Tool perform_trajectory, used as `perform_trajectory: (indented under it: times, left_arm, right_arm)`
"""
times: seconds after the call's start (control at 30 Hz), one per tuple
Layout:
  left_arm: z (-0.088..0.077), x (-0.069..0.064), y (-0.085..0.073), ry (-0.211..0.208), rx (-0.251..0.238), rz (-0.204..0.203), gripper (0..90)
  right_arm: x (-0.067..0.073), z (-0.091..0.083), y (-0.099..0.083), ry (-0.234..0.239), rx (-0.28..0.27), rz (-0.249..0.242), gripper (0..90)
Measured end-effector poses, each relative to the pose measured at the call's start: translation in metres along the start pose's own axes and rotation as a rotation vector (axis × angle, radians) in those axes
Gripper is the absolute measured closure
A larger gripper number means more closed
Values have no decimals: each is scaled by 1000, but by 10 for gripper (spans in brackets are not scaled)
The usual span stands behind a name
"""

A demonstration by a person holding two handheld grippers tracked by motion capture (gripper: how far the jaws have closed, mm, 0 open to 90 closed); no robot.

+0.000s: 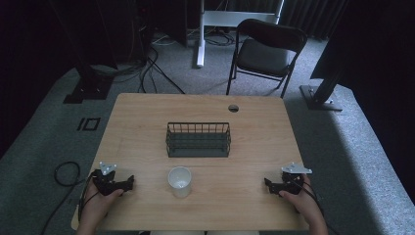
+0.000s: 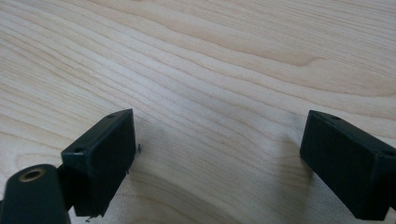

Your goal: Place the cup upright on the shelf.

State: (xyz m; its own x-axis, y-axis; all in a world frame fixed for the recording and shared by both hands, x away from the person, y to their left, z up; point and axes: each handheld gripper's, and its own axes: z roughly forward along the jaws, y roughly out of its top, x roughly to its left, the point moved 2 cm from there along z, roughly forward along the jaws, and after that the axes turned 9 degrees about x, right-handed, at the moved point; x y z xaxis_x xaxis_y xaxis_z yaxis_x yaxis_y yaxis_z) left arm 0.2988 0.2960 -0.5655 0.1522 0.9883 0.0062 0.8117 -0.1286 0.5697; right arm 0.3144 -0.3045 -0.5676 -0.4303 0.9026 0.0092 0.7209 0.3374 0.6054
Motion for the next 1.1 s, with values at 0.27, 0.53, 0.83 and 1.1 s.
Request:
perform_trajectory:
  times: [0.27, 0.53, 0.83, 1.1]
  left_arm:
    - [0, 0, 0, 0, 0, 0, 23]
    - [0, 0, 0, 0, 0, 0, 23]
    - [0, 0, 0, 0, 0, 0, 23]
    - [0, 0, 0, 0, 0, 0, 23]
  right_arm:
    - [0, 0, 0, -1, -1, 0, 102]
    - [1, 0, 0, -6, -1, 7, 102]
    - [1, 0, 0, -6, -2, 6, 104]
    - [7, 1, 3, 16, -7, -37, 110]
